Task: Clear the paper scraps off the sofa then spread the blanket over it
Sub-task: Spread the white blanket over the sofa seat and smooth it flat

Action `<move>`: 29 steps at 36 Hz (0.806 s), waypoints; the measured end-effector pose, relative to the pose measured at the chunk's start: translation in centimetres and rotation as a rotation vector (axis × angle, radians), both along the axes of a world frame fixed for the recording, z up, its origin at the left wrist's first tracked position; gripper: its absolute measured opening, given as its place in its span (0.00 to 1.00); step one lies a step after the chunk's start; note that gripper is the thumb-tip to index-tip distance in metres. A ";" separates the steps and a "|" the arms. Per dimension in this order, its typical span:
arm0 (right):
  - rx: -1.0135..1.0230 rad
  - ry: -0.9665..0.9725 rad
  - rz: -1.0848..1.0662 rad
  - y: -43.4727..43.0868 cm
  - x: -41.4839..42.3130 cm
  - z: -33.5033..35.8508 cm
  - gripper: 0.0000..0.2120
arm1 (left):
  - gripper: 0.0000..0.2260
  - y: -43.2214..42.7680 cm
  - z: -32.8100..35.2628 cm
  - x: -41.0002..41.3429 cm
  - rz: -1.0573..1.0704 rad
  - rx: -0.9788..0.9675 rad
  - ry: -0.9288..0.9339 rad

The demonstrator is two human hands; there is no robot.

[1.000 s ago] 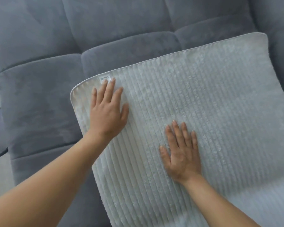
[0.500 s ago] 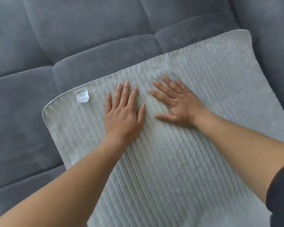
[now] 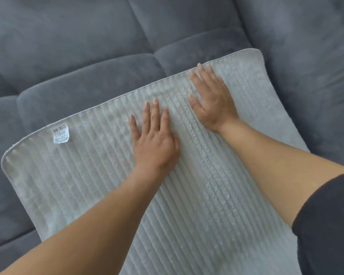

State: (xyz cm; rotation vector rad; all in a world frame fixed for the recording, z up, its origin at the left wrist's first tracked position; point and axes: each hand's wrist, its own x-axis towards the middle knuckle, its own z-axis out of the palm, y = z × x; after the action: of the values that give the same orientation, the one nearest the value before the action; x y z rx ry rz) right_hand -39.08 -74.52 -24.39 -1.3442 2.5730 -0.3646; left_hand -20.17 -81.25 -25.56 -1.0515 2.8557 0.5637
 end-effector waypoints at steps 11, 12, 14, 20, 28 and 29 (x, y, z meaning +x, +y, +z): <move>0.228 -0.030 0.333 17.3 9.2 -0.7 0.34 | 0.30 2.9 -2.7 -3.2 -0.246 -0.080 -0.021; 0.249 -0.020 0.369 17.9 8.7 -1.0 0.34 | 0.31 3.1 -2.7 -3.4 -0.240 -0.090 -0.015; 0.233 -0.006 0.387 18.3 6.9 -1.6 0.34 | 0.31 3.5 -2.8 -3.6 -0.234 -0.107 -0.009; 0.287 0.015 0.165 18.9 -0.4 -2.5 0.36 | 0.32 3.6 -2.7 -3.7 -0.226 -0.107 -0.031; 0.334 -0.010 0.120 19.3 -6.0 -2.7 0.36 | 0.31 3.6 -3.0 -3.7 -0.228 -0.124 -0.016; 0.346 -0.019 0.073 19.4 -6.6 -2.6 0.36 | 0.31 3.5 -3.0 -3.7 -0.229 -0.124 -0.017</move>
State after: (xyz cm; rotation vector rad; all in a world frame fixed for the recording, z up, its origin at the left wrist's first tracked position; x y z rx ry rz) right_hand -45.70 -55.16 -26.94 -1.2924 2.4201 0.0786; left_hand -23.86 -77.71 -28.58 -0.7225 2.9718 0.3638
